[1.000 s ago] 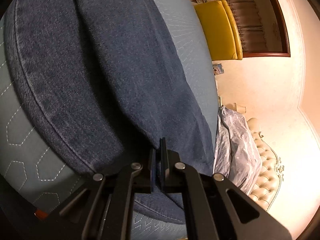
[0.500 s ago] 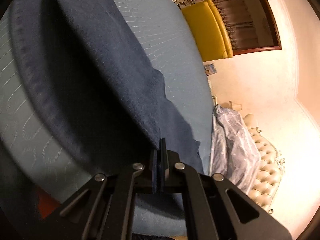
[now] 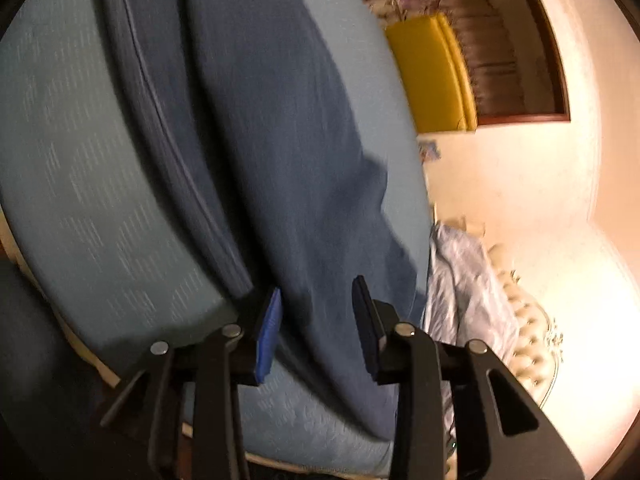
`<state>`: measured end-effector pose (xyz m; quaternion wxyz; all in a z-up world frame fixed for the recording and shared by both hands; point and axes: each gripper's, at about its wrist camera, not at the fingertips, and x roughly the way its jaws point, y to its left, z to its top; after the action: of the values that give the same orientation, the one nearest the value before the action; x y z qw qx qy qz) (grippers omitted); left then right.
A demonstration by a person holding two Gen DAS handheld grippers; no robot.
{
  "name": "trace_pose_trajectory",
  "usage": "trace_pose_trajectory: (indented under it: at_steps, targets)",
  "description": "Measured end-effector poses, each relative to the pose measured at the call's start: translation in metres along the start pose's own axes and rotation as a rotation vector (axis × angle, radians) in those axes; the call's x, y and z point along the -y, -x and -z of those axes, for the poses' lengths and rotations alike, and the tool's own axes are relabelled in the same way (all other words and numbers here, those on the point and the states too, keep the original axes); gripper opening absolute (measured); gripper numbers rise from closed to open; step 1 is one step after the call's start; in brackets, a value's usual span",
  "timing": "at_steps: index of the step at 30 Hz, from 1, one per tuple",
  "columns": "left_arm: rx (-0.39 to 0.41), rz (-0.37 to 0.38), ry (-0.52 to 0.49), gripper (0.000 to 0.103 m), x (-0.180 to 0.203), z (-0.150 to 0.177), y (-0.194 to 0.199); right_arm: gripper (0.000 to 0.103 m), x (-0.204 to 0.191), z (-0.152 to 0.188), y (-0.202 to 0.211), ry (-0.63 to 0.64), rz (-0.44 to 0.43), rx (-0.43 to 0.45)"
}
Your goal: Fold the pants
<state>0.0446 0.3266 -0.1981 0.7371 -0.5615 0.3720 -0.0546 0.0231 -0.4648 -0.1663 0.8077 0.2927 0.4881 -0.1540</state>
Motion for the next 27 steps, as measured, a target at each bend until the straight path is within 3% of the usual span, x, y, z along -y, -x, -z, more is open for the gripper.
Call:
trace_pose_trajectory:
  at_steps: [6, 12, 17, 19, 24, 27]
  targets:
    - [0.123, -0.024, 0.061, 0.035, -0.03, -0.079, 0.038, 0.011, -0.006, -0.002, -0.003, 0.007, 0.052, -0.003]
    - [0.184, -0.04, 0.128, 0.034, -0.056, -0.145, 0.063, 0.011, -0.016, -0.003, -0.007, 0.013, 0.093, -0.005]
    - [0.209, -0.028, 0.158, 0.032, -0.066, -0.168, 0.07, 0.011, -0.029, -0.004, -0.013, 0.023, 0.122, -0.009]
    - [0.191, -0.048, 0.156, 0.002, -0.064, -0.174, 0.066, 0.011, -0.034, -0.006, -0.014, 0.03, 0.135, -0.014]
    - [0.235, -0.081, 0.029, 0.002, -0.003, -0.165, 0.104, 0.01, -0.038, -0.012, -0.003, 0.047, 0.106, -0.014]
    - [0.238, -0.134, 0.064, 0.002, -0.019, -0.147, 0.12, 0.01, -0.039, -0.012, -0.006, 0.06, 0.11, -0.016]
